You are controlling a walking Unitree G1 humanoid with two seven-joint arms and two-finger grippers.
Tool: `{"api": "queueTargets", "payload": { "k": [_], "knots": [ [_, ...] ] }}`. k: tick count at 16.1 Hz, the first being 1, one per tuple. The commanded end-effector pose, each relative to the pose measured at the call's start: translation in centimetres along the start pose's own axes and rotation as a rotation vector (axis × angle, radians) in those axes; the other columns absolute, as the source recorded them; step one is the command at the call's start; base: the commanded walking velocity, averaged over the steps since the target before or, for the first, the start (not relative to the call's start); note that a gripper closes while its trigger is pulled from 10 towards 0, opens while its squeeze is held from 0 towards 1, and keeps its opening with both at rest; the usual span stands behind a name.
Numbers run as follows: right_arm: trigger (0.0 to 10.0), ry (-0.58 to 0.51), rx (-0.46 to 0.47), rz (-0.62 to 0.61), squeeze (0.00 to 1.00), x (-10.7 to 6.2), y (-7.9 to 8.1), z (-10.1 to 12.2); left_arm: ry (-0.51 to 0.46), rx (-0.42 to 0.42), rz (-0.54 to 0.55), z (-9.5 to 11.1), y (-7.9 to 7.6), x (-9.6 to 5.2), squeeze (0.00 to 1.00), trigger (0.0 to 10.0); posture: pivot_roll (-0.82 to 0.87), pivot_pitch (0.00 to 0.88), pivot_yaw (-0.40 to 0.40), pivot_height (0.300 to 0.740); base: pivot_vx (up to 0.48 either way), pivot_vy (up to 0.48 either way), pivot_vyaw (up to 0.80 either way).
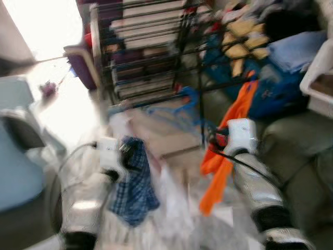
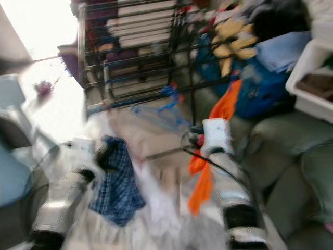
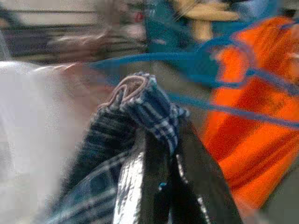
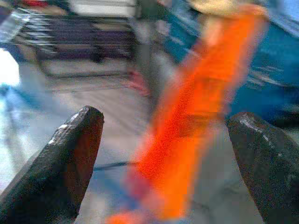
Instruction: Hang hanger
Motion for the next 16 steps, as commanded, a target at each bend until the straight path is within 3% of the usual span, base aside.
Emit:
{"api": "queueTargets", "payload": {
  "k": [1,10,16],
  "knots": [
    [10.0,-0.022,0.02,0.028,0.0,0.2,1.1,0.6,0.001,0.04,0.039,0.6,1.3,-0.4,0.0,10.0,-0.11,0.0,0.034,0.74,0.0,0.0,0.0],
    [10.0,-0.008,0.027,0.092,0.0,-0.1,1.1,0.2,0.022,0.033,0.046,0.3,1.4,-0.5,0.0,10.0,-0.11,0.0,0.034,0.74,0.0,0.0,0.0],
    [10.0,0.022,0.018,0.283,0.0,-0.4,2.6,0.0,0.034,0.033,0.053,0.2,1.7,-0.6,0.0,10.0,-0.11,0.0,0.034,0.74,0.0,0.0,0.0]
  ]
}}
Point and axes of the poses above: a point about 5 cm out from each wrist's last joint towards the gripper, its own x axis pointing out of the wrist towards the gripper, its own z axis along the axis of the wrist's last joint, y = z × x, the point moved 2 cm from there along x, pointing out of the wrist towards the gripper, and after that the axes turned 3 degrees about x, right-handed, at the moved point
